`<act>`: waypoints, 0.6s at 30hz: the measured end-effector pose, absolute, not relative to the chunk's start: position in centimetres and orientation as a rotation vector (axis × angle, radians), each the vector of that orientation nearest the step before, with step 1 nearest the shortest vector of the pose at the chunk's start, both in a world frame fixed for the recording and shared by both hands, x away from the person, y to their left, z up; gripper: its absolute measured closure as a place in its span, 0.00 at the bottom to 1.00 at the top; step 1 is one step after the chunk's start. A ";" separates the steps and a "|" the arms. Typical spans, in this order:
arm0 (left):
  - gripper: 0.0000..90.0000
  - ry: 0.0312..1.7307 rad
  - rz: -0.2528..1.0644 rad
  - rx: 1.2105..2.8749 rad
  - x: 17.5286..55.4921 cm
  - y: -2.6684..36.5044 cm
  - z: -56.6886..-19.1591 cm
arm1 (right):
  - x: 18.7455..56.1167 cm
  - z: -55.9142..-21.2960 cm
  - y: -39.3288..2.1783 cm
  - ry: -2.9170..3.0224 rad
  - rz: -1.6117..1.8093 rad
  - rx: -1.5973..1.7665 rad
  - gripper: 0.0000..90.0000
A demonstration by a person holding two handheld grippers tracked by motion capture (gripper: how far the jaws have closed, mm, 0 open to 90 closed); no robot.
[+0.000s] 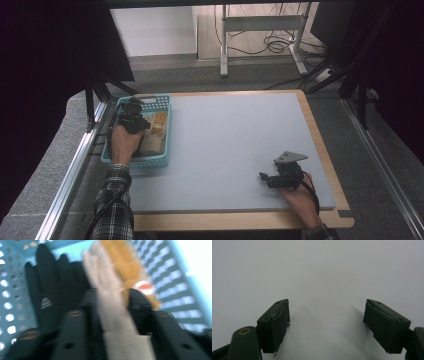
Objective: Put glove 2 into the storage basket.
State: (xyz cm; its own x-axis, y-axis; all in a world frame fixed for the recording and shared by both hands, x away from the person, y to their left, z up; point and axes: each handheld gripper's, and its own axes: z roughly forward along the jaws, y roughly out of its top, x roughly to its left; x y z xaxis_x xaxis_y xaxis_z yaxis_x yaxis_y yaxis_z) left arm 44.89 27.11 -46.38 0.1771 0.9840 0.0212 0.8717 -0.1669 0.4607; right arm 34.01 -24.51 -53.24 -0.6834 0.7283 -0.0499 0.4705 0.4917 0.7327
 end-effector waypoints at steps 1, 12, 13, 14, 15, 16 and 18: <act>0.85 1.769 0.455 2.126 45.0 27.2 -46.8 | 34.0 -53.2 -24.5 2.387 1.012 1.003 0.23; 0.95 1.777 0.354 2.121 46.8 25.7 -49.9 | 34.0 -53.2 -24.5 2.389 1.012 1.001 0.23; 0.96 1.776 0.363 2.132 46.8 25.5 -49.8 | 34.0 -53.2 -24.5 2.389 1.012 1.001 0.23; 0.96 1.772 0.365 2.139 46.9 25.3 -49.8 | 34.0 -53.2 -24.5 2.388 1.012 1.001 0.23; 0.96 1.769 0.370 2.143 46.9 25.2 -49.7 | 34.0 -53.2 -24.5 2.388 1.012 1.001 0.23; 0.97 1.768 0.371 2.145 46.9 25.2 -49.7 | 34.0 -53.2 -24.5 2.389 1.012 1.001 0.23; 0.96 1.772 0.366 2.132 46.9 25.4 -49.7 | 34.0 -53.2 -24.5 2.388 1.012 1.001 0.23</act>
State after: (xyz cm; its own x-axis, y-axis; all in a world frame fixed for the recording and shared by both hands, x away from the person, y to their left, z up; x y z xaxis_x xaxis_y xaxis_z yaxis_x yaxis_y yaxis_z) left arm 46.86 25.41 -49.70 0.1872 0.9821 -0.0206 0.8935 -0.1616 0.4189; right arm 34.02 -24.53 -53.23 -0.6846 0.7273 -0.0498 0.4700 0.4926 0.7324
